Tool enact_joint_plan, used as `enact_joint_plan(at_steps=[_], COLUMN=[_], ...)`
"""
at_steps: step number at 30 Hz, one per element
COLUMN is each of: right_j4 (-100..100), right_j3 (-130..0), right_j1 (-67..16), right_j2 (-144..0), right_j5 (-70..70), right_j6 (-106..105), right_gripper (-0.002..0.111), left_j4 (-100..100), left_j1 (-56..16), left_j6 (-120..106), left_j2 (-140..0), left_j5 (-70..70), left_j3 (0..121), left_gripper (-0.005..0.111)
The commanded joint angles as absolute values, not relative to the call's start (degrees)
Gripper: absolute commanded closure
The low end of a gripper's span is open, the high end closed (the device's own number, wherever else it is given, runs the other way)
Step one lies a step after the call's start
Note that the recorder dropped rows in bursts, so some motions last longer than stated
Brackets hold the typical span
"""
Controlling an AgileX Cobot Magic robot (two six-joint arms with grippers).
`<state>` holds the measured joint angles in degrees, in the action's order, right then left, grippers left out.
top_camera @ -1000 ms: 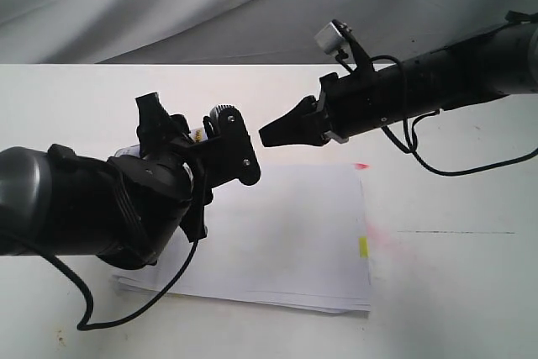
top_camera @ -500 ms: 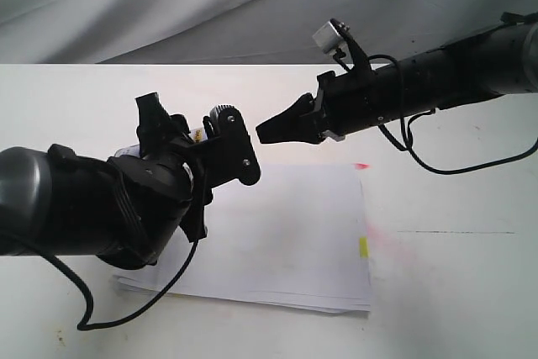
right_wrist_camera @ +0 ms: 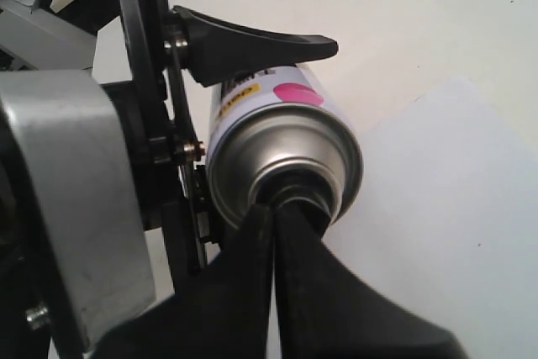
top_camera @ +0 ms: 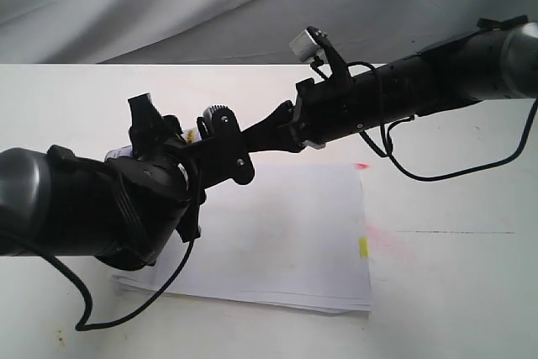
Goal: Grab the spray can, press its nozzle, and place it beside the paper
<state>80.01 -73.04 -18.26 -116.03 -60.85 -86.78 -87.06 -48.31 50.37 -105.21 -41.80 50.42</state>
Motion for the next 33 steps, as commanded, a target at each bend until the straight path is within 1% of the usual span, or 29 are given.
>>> enact_joint_plan(at_steps=[1, 33], right_j4=[81.00, 83.77], right_j3=[-73.44, -73.44], right_j1=[-18.77, -18.86], right_j2=[-116.57, -116.58], right_j5=[-60.50, -60.73], right_j6=[-87.36, -88.18], right_gripper=[0.108, 0.108], left_j4=[-89.40, -89.40], left_j1=[-48.65, -48.65], left_j6=[50.99, 50.88], left_j2=[-104.23, -104.23], left_j5=[-42.02, -42.02], left_j3=[50.88, 50.88], left_gripper=[0.107, 0.107])
